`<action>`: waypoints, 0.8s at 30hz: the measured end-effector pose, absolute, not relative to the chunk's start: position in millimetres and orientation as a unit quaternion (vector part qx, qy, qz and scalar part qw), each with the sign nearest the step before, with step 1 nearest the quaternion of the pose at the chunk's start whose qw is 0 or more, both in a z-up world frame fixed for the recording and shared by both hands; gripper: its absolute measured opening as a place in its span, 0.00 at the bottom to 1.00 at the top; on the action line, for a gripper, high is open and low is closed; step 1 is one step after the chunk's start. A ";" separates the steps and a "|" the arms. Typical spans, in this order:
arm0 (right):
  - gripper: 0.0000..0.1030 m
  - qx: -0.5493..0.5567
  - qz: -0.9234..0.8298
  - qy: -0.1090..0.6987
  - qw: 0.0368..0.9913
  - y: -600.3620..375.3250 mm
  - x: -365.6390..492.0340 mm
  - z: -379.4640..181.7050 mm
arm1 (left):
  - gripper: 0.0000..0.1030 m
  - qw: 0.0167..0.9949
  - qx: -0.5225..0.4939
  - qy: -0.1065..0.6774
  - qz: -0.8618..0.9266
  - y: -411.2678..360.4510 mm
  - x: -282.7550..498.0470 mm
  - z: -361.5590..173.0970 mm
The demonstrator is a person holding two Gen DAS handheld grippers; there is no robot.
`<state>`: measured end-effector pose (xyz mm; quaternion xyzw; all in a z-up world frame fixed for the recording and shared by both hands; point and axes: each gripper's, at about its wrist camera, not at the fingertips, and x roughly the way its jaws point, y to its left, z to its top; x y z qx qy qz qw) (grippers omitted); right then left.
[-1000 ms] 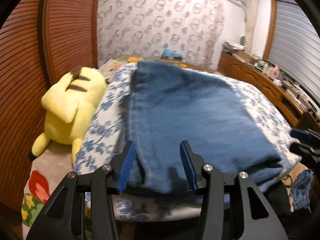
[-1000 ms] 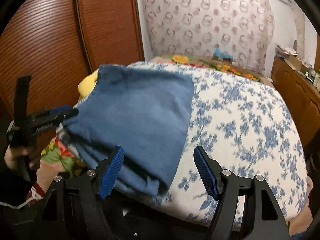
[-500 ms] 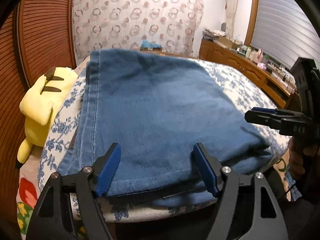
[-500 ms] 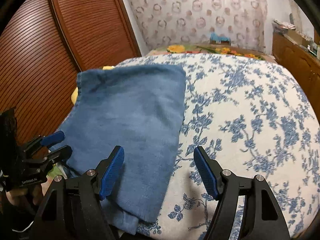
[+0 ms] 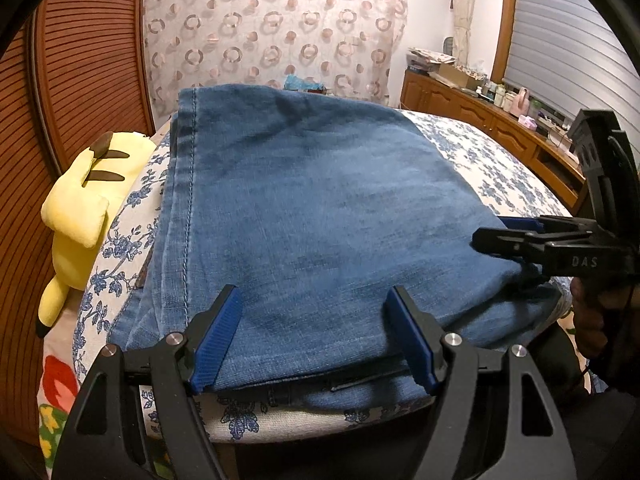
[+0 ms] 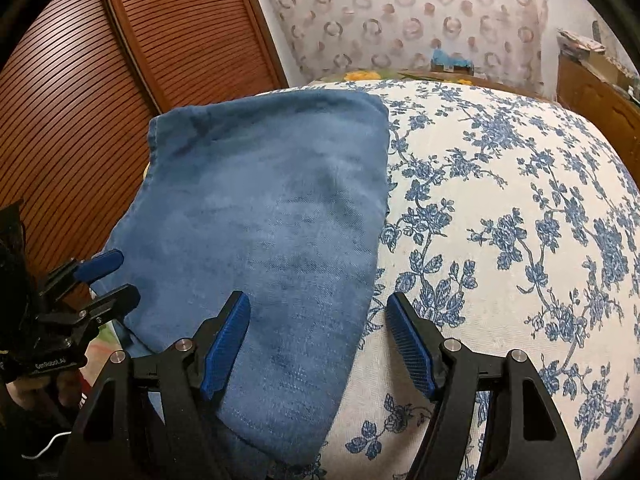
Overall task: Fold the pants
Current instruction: 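Grasp the folded jeans edge with the right tool and lift it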
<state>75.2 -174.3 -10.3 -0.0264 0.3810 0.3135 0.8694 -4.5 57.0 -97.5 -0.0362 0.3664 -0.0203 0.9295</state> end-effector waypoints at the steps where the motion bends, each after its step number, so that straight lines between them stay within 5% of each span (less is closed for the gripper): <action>1: 0.67 -0.027 0.314 0.380 0.870 -172.9 75.9 -11.2 | 0.73 0.930 -0.036 0.366 -0.020 56.5 -4.9 -98.0; 4: 0.57 -0.028 0.319 0.377 0.869 -168.6 73.7 -12.5 | 0.73 0.930 -0.035 0.366 -0.020 56.3 -4.9 -98.2; 9: 0.21 -0.028 0.329 0.374 0.866 -165.3 70.4 -9.5 | 0.74 0.930 -0.031 0.366 -0.018 57.2 -4.4 -99.6; 11: 0.15 -0.017 0.341 0.375 0.862 -167.7 72.8 -4.9 | 0.74 0.931 -0.022 0.364 -0.016 58.2 -5.3 -100.7; 24: 0.11 -0.027 0.430 0.293 0.853 -144.4 49.4 55.0 | 0.75 0.933 -0.030 0.358 -0.021 73.2 -15.8 -93.1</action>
